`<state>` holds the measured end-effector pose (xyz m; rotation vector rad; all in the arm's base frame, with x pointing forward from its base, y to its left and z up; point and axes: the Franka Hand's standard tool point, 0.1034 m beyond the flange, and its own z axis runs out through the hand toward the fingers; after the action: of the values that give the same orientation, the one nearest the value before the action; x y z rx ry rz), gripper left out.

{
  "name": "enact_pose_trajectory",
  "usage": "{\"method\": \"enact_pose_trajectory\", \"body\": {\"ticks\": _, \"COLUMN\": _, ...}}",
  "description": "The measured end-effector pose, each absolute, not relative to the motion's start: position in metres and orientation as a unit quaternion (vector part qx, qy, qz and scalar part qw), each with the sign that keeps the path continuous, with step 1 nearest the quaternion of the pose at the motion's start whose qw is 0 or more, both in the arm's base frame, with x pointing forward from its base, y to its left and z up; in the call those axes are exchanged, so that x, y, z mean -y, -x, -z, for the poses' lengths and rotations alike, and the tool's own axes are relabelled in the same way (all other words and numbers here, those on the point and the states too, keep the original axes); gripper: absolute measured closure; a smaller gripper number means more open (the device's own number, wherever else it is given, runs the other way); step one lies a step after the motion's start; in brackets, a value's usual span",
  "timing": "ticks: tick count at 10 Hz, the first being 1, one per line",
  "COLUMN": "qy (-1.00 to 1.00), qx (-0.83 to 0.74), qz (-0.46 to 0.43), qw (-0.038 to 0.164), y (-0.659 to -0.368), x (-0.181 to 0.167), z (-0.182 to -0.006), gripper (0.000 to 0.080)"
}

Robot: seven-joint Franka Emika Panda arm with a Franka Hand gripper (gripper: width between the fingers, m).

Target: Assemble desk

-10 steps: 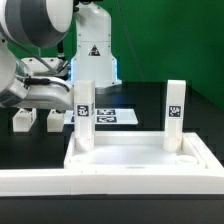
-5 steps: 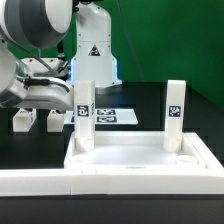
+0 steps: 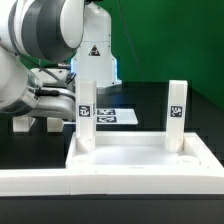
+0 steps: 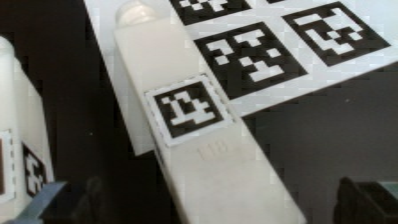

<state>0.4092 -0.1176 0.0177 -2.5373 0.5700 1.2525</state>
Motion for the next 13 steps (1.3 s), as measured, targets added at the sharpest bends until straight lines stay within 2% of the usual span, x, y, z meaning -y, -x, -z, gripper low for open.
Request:
{"method": "enact_pose_trajectory", "body": {"ticks": 3, "qy": 0.872, "qx": -0.197, "qz": -0.430, "qw": 0.127, "y": -0.4090, "x": 0.1183, "z": -0.0178, "gripper": 0.0150}}
{"method": "enact_pose_trajectory", "body": {"ticks": 4, "qy": 0.872, "qx": -0.197, "qz": -0.430, "qw": 0.127, "y": -0.4090, "x": 0.1183, "z": -0.0178, "gripper": 0.0245}}
{"method": "enact_pose_trajectory", "body": {"ticks": 5, "qy": 0.872, "qx": -0.197, "qz": -0.430, "qw": 0.127, "y": -0.4090, "x": 0.1184, "z": -0.0178, "gripper": 0.0439}}
{"method": "enact_pose_trajectory", "body": {"ticks": 6, "qy": 0.872, "qx": -0.197, "qz": -0.430, "qw": 0.127, "y": -0.4090, "x": 0.1184, "z": -0.0178, "gripper": 0.0439}}
{"method": "enact_pose_trajectory", "body": {"ticks": 7, "qy": 0.872, "qx": -0.197, "qz": -0.430, "qw": 0.127, "y": -0.4090, "x": 0.1184, "z": -0.0178, "gripper": 0.0514}}
{"method": "enact_pose_trajectory", "body": {"ticks": 13, "qy": 0.872, "qx": -0.197, "qz": -0.430, "qw": 0.127, "y": -0.4090, "x": 0.1185, "z": -0.0179, "gripper": 0.0514}}
